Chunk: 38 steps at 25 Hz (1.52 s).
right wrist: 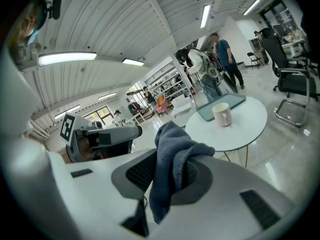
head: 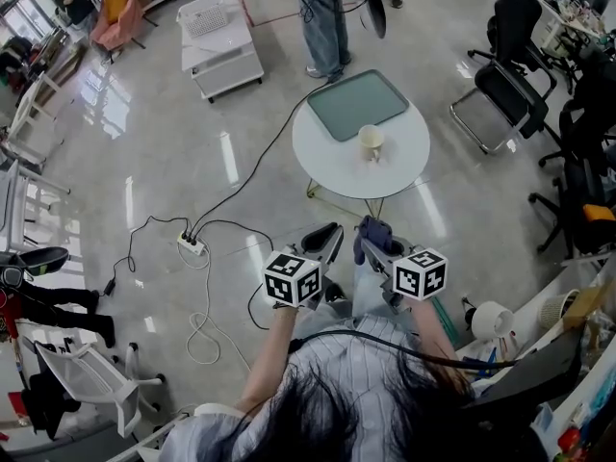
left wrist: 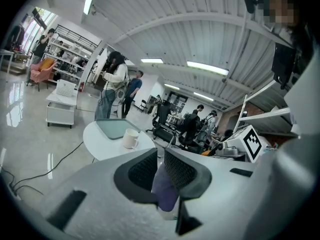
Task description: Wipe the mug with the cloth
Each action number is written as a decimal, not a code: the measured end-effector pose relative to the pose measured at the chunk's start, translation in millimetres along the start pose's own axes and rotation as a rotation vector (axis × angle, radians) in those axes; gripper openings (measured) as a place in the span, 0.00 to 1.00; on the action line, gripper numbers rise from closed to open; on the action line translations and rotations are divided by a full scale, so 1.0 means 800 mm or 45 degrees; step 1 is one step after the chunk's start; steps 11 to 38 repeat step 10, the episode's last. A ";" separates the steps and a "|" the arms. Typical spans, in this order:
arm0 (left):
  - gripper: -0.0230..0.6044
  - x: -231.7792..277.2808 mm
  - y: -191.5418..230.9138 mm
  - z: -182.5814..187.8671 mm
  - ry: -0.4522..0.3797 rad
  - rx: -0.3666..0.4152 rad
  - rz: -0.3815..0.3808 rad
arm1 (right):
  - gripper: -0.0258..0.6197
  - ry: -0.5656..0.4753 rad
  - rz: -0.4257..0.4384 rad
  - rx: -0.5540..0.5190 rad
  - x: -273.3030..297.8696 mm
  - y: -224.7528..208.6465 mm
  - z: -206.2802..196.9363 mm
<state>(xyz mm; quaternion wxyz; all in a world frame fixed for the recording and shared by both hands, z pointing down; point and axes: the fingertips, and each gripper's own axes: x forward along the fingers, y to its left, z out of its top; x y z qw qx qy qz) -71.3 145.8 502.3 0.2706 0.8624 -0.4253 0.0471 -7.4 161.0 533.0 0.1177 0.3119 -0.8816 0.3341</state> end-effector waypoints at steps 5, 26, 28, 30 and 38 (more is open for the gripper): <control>0.12 0.005 0.000 0.002 0.007 0.007 -0.012 | 0.16 -0.002 -0.001 -0.004 0.002 -0.001 0.004; 0.12 0.008 0.001 0.003 0.013 0.006 -0.017 | 0.16 0.007 0.000 -0.010 0.006 -0.001 0.005; 0.12 0.008 0.001 0.003 0.013 0.006 -0.017 | 0.16 0.007 0.000 -0.010 0.006 -0.001 0.005; 0.12 0.008 0.001 0.003 0.013 0.006 -0.017 | 0.16 0.007 0.000 -0.010 0.006 -0.001 0.005; 0.12 0.008 0.001 0.003 0.013 0.006 -0.017 | 0.16 0.007 0.000 -0.010 0.006 -0.001 0.005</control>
